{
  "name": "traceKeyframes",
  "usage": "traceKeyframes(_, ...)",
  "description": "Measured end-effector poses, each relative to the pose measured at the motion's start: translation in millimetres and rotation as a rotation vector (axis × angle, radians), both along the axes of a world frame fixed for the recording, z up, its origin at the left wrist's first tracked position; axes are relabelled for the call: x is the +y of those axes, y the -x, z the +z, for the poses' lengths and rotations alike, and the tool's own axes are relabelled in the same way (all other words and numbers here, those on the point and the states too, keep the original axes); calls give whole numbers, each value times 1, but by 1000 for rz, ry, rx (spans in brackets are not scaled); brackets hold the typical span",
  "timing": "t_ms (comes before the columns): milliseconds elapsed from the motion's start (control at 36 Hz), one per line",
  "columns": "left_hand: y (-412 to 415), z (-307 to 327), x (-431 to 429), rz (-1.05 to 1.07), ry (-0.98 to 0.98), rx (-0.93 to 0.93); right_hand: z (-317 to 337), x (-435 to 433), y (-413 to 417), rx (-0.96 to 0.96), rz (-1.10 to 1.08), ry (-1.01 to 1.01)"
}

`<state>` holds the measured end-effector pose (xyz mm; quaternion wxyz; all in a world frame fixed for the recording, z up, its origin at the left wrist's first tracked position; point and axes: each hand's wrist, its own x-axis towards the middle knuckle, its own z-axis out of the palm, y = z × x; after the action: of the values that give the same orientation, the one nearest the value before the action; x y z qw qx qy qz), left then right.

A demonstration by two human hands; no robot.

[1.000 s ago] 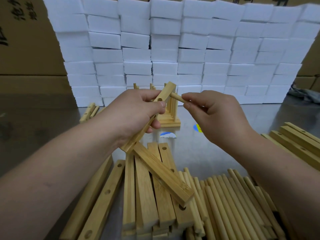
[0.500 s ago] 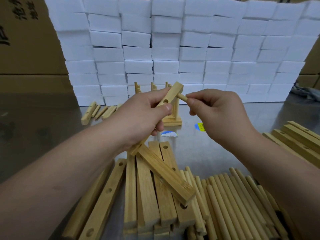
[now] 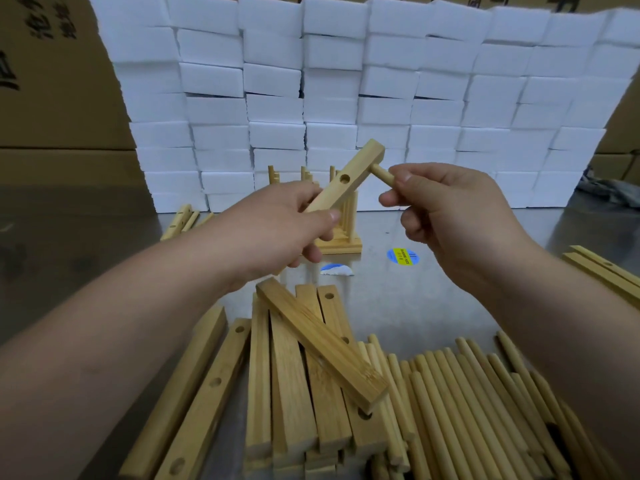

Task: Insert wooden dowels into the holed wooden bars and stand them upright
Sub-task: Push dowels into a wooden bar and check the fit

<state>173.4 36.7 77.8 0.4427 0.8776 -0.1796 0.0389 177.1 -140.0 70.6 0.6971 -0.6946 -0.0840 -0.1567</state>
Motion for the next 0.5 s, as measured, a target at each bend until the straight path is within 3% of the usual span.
traceKeyframes(139, -3, -1, 0, 99, 51, -25, 5, -10, -5, 87, -69, 110)
traceKeyframes(222, -7, 0, 5, 174, 96, -14, 5, -20, -5, 72, -250, 675)
traceKeyframes(278, -9, 1, 7, 189, 75, -4, 4, -22, -4, 155, -155, 952)
traceKeyframes(389, -13, -3, 8, 236, 55, 24, 2, -24, -7, 329, 47, 1010)
traceKeyframes(500, -15, -1, 9, 290, 150, 33, 3, -27, -5, 342, 123, 1092)
